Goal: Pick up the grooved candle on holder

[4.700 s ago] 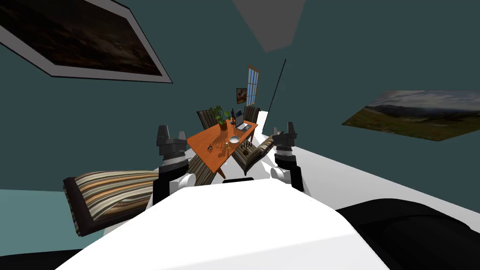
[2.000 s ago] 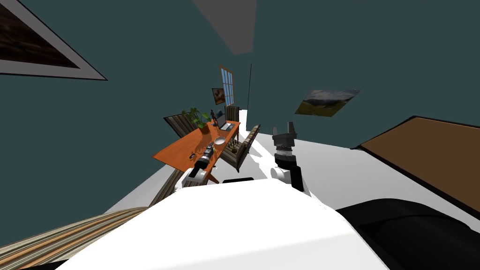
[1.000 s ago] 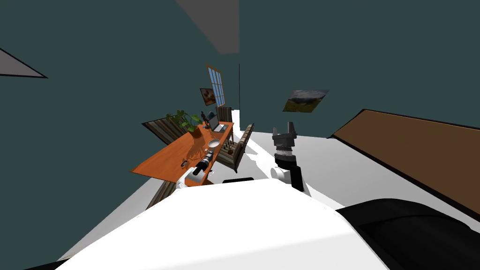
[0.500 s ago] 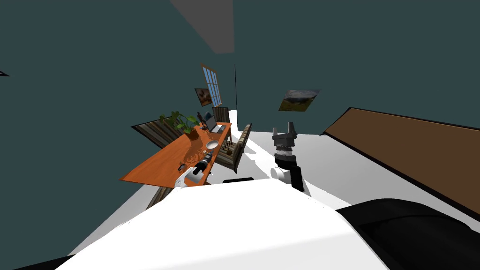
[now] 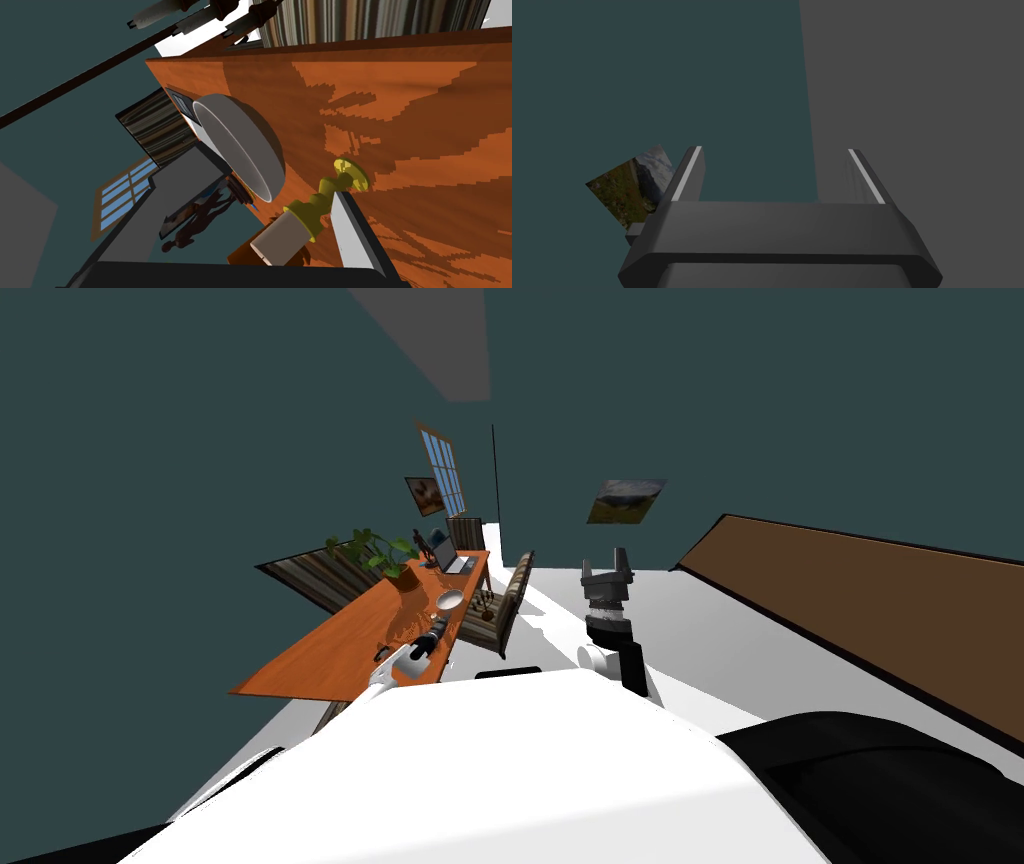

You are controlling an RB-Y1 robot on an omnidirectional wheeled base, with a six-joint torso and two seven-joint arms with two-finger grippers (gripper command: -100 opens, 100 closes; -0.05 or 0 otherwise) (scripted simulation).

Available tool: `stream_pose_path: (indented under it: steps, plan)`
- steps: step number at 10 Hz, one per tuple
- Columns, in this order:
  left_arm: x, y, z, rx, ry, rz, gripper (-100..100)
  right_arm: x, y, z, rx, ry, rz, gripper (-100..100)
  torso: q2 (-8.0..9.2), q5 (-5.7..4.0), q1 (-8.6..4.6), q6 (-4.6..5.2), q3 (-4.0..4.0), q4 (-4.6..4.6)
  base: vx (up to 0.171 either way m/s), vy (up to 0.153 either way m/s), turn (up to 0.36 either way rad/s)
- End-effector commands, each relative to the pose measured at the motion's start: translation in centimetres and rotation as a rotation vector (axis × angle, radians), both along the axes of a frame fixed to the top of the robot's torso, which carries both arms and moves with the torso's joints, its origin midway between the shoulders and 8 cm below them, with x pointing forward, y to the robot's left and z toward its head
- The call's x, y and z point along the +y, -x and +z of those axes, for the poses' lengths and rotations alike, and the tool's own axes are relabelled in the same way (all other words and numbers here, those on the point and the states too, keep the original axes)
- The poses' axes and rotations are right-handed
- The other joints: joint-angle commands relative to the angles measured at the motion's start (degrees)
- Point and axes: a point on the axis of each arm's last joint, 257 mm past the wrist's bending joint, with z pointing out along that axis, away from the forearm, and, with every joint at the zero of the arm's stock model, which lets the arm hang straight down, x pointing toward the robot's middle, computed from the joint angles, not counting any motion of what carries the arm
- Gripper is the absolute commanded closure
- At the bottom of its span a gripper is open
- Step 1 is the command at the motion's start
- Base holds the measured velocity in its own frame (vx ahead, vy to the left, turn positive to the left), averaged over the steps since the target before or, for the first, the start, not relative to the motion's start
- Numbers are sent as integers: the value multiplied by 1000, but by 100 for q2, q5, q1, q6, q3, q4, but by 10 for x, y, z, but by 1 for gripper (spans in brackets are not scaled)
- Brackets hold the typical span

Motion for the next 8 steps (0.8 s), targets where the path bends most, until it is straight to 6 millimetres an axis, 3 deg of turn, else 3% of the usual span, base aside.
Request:
stream_pose_path:
  steps: [1,4,6,7,8]
  plan:
    - [18,4,-10,35,-35,19,-100,0,0,0,0,0,0,0,0,0,0,0,0,0,27,68,-131]
    - [49,14,-28,100,-101,59,-100,0,0,0,0,0,0,0,-7,0,-3,-1,-4,-2,42,63,-100]
    - [48,13,-27,99,-100,58,-100,0,0,0,0,0,0,0,-12,1,2,-1,-7,-3,37,56,-43]
    - [50,13,-28,101,-102,60,0,0,0,0,0,0,0,0,-4,-1,-12,-2,-3,-1,4,7,1]
    - [49,13,-32,99,-102,60,-100,0,0,0,0,0,0,0,3,-4,-22,-1,1,0,36,7,1]
